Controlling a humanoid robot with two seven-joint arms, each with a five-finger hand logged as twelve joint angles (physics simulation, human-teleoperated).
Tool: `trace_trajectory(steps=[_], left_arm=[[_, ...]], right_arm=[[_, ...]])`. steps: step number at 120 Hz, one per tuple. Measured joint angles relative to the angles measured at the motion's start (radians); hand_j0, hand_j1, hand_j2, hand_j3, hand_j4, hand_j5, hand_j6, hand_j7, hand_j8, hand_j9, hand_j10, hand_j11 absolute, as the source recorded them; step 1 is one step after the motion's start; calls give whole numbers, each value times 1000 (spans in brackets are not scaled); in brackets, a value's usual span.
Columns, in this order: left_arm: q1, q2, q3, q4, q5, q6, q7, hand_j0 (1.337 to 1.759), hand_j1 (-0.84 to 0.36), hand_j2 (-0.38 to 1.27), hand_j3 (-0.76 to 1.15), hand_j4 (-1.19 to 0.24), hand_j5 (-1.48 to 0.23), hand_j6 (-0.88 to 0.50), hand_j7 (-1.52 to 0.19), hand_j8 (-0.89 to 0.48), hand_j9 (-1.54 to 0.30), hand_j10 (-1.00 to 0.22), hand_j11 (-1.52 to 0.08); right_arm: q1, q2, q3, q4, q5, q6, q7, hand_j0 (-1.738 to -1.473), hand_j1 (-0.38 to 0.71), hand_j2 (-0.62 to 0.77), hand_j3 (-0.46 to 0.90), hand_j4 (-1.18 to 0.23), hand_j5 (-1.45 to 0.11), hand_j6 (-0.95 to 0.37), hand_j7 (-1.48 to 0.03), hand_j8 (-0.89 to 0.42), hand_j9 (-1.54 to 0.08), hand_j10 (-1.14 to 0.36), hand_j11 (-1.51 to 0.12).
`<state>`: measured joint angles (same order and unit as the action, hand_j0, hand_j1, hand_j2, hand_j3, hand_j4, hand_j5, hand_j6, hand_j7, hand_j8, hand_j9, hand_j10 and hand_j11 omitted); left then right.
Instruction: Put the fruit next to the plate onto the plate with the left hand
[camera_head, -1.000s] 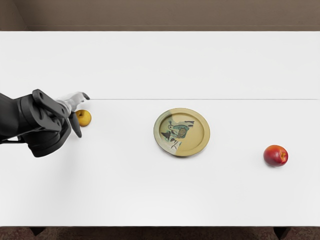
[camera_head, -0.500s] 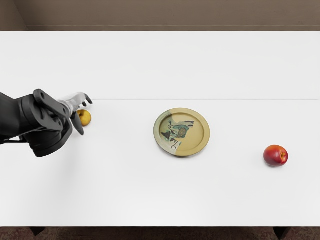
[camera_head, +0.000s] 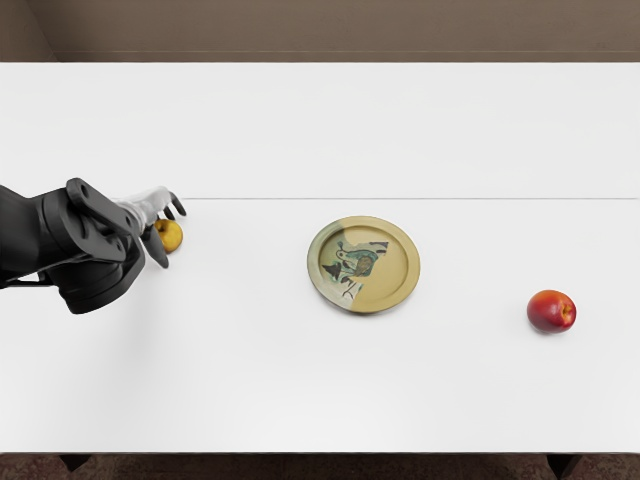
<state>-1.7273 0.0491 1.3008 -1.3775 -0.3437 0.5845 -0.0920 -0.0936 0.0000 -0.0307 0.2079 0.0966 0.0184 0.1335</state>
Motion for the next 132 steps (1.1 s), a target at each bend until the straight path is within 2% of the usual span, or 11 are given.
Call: trace_trajectory(steps=[23,33,40,47,54,58,66,77,99,114,132], left_arm=[[-2,3,0,-1,-1,-4,0,1654,-162,66,97,-427,-554,-427,-554,-427,-554,-427,-554],[-14,11,2,-3,-1,-58,1,1655,-282,103,65,-541,-687,-466,-694,-493,-698,-535,-696],[-19,20,4,-7,4,-109,-2,1659,-375,14,272,-579,-738,-172,-1027,-182,-1065,-621,-803],[-20,20,7,-8,6,-136,-3,1661,-442,-92,508,-477,-852,32,-1247,29,-1309,-422,-1051],[-23,23,8,-9,9,-154,-5,1660,-499,-47,529,-365,-983,126,-1332,128,-1409,-304,-1226],[-27,30,8,-10,12,-164,-8,1655,-500,-6,450,-382,-970,88,-1272,97,-1360,-337,-1155],[-30,33,8,-12,13,-175,-9,1660,-519,44,368,-386,-937,125,-1291,123,-1358,-293,-1201],[-65,59,9,-19,6,-206,-2,1651,-459,131,218,-496,-992,-114,-1221,-110,-1279,-489,-1190],[-149,118,4,-28,2,-318,2,1644,-361,275,89,-652,-1045,-300,-1160,-298,-1218,-683,-1193],[-230,159,-30,-27,1,-455,2,1644,-389,376,48,-649,-1065,-340,-1138,-332,-1185,-702,-1191],[-230,194,-184,-22,6,-537,30,1643,-407,406,23,-626,-1076,-338,-1121,-332,-1165,-687,-1192]], right_arm=[[0,0,0,0,0,0,0,-1658,-337,-2,0,-10,-13,-10,-13,-10,-13,-10,-13],[0,0,0,0,0,0,0,-1658,-337,-2,0,-10,-13,-10,-13,-10,-13,-10,-13],[0,0,0,0,0,0,0,-1658,-337,-2,0,-10,-13,-10,-13,-10,-13,-10,-13],[0,0,0,0,0,0,0,-1658,-337,-2,0,-10,-13,-10,-13,-10,-13,-10,-13],[0,0,0,0,0,0,0,-1658,-337,-2,0,-10,-13,-10,-13,-10,-13,-10,-13],[0,0,0,0,0,0,0,-1658,-337,-2,0,-10,-13,-10,-13,-10,-13,-10,-13],[0,0,0,0,0,0,0,-1658,-337,-2,0,-10,-13,-10,-13,-10,-13,-10,-13],[0,0,0,0,0,0,0,-1658,-337,-2,0,-10,-13,-10,-13,-10,-13,-10,-13],[0,0,0,0,0,0,0,-1658,-337,-2,0,-10,-13,-10,-13,-10,-13,-10,-13],[0,0,0,0,0,0,0,-1658,-337,-2,0,-10,-13,-10,-13,-10,-13,-10,-13],[0,0,0,0,0,0,0,-1658,-337,-2,0,-10,-13,-10,-13,-10,-13,-10,-13]])
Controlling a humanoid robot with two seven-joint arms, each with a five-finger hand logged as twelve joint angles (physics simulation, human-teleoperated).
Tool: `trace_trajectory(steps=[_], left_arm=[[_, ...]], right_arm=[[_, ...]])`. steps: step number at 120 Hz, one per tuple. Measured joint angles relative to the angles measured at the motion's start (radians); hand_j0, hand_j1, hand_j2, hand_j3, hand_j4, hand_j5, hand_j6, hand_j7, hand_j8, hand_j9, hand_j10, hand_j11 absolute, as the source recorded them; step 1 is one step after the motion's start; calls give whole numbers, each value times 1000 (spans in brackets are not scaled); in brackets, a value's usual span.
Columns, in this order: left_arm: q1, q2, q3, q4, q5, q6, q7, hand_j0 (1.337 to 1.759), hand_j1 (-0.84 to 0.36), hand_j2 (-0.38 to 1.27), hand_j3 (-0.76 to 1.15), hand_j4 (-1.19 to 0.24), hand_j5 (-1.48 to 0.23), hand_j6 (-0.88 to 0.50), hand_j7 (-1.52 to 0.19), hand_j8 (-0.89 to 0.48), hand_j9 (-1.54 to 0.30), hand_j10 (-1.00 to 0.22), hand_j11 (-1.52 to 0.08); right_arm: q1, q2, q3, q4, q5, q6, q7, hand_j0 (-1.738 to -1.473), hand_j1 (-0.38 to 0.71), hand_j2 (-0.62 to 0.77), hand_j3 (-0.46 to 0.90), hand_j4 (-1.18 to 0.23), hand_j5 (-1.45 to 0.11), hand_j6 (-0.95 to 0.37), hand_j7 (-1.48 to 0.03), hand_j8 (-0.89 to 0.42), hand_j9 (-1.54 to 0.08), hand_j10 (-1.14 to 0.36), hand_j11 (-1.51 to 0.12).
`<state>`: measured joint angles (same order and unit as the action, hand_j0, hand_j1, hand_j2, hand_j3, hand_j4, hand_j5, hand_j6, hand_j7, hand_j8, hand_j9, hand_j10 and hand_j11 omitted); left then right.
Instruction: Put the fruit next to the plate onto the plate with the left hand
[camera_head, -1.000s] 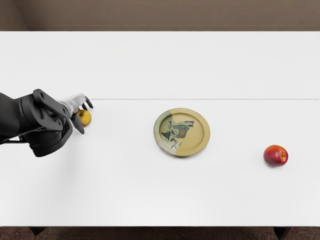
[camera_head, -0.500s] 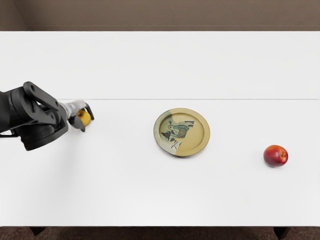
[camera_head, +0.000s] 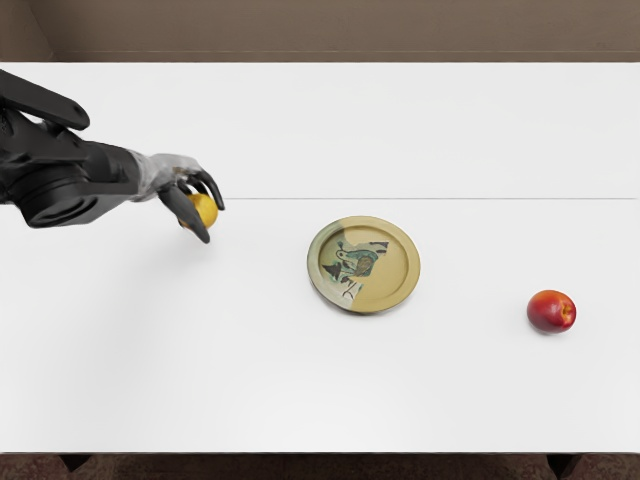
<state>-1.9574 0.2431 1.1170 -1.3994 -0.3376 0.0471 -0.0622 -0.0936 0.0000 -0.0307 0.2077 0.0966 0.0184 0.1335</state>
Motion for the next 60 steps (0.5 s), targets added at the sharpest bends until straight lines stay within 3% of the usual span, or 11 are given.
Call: trace_trajectory(steps=[24,34,46,60], left_arm=[[18,-16,-229,3,15,-23,51,1642,-412,421,9,-605,-1095,-335,-1123,-331,-1158,-678,-1194],[56,-56,-272,24,24,-22,64,1642,-430,454,6,-608,-1083,-340,-1119,-341,-1152,-682,-1195],[104,-85,-317,54,41,-23,71,1642,-380,264,4,-639,-1088,-363,-1125,-357,-1154,-722,-1195],[144,-117,-370,67,82,-26,74,1643,-383,357,2,-625,-1115,-356,-1128,-353,-1160,-726,-1194]], right_arm=[[0,0,0,0,0,0,0,-1658,-337,-2,0,-10,-13,-10,-13,-10,-13,-10,-13],[0,0,0,0,0,0,0,-1658,-337,-2,0,-10,-13,-10,-13,-10,-13,-10,-13],[0,0,0,0,0,0,0,-1658,-337,-2,0,-10,-13,-10,-13,-10,-13,-10,-13],[0,0,0,0,0,0,0,-1658,-337,-2,0,-10,-13,-10,-13,-10,-13,-10,-13]])
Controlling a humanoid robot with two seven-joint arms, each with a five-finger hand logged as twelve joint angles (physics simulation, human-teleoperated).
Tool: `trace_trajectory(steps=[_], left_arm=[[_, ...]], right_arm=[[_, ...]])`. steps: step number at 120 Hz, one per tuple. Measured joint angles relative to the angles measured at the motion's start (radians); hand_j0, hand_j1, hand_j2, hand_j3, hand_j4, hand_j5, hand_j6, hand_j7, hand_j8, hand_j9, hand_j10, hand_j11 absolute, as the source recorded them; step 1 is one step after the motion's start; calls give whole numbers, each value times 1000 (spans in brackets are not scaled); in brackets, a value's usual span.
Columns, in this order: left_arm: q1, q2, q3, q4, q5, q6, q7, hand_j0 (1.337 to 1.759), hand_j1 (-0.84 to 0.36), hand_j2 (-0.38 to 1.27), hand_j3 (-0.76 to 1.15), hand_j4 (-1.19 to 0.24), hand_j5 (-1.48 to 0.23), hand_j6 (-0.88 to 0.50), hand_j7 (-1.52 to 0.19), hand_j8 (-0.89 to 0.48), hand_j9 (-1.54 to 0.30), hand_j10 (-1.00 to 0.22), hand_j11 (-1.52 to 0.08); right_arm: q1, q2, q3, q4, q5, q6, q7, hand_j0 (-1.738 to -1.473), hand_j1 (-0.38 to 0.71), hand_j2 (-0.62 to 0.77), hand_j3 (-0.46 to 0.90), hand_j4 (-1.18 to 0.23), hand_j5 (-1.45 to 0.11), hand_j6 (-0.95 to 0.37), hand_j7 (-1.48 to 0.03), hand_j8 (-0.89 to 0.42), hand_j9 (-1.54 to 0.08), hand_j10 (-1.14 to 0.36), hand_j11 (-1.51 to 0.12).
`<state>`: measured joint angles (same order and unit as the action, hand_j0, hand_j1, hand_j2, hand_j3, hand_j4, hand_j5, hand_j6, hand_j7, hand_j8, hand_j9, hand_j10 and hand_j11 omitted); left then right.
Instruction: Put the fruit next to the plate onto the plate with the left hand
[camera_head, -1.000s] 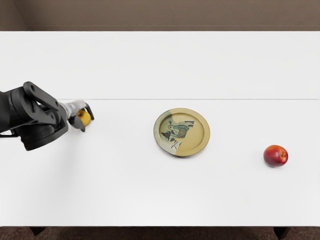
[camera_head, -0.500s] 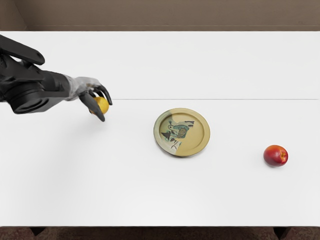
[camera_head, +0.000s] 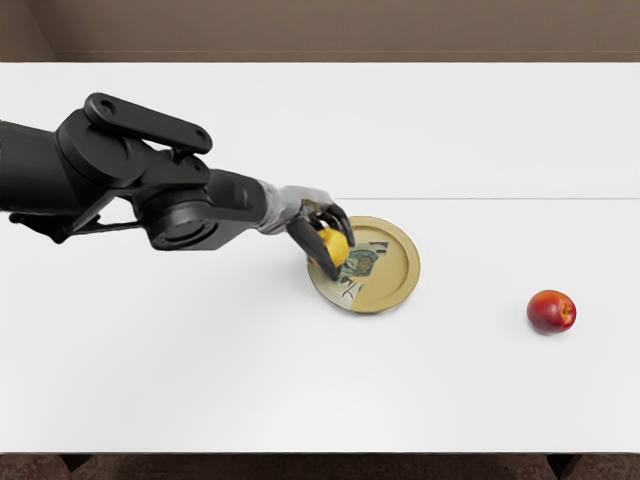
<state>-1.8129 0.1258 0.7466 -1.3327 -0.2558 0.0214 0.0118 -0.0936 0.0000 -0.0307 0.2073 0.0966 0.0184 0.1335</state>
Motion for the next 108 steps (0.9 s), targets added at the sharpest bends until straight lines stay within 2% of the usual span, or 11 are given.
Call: trace_trajectory(steps=[35,71,76,81,89,108], left_arm=[[-3,0,-30,9,31,1,1,1643,-394,373,0,-619,-1111,-355,-1108,-349,-1156,-717,-1194],[17,-24,-36,75,40,2,2,1642,-393,371,0,-626,-1087,-365,-1097,-352,-1148,-718,-1188],[21,-26,-45,77,39,5,1,1644,-362,353,0,-616,-1023,-398,-1030,-382,-1078,-704,-1112],[21,-26,-52,78,38,8,1,1647,-297,300,0,-562,-905,-452,-910,-441,-952,-631,-980],[21,-26,-59,83,37,11,0,1650,-173,227,0,-457,-708,-481,-709,-458,-749,-503,-769],[22,-34,-65,89,36,13,-1,1654,32,118,0,-275,-409,-319,-409,-292,-428,-296,-437]], right_arm=[[0,0,0,1,0,0,0,-1658,-337,-2,0,-10,-13,-10,-13,-10,-13,-10,-13],[0,0,0,0,0,0,0,-1658,-337,-2,0,-10,-13,-10,-13,-10,-13,-10,-13],[0,0,0,0,0,0,0,-1658,-337,-2,0,-10,-13,-10,-13,-10,-13,-10,-13],[0,0,0,0,0,0,0,-1658,-337,-2,0,-10,-13,-10,-13,-10,-13,-10,-13],[0,0,0,0,0,0,0,-1658,-337,-2,0,-10,-13,-10,-13,-10,-13,-10,-13],[0,0,0,1,0,0,0,-1658,-337,-2,0,-10,-13,-10,-13,-10,-13,-10,-13]])
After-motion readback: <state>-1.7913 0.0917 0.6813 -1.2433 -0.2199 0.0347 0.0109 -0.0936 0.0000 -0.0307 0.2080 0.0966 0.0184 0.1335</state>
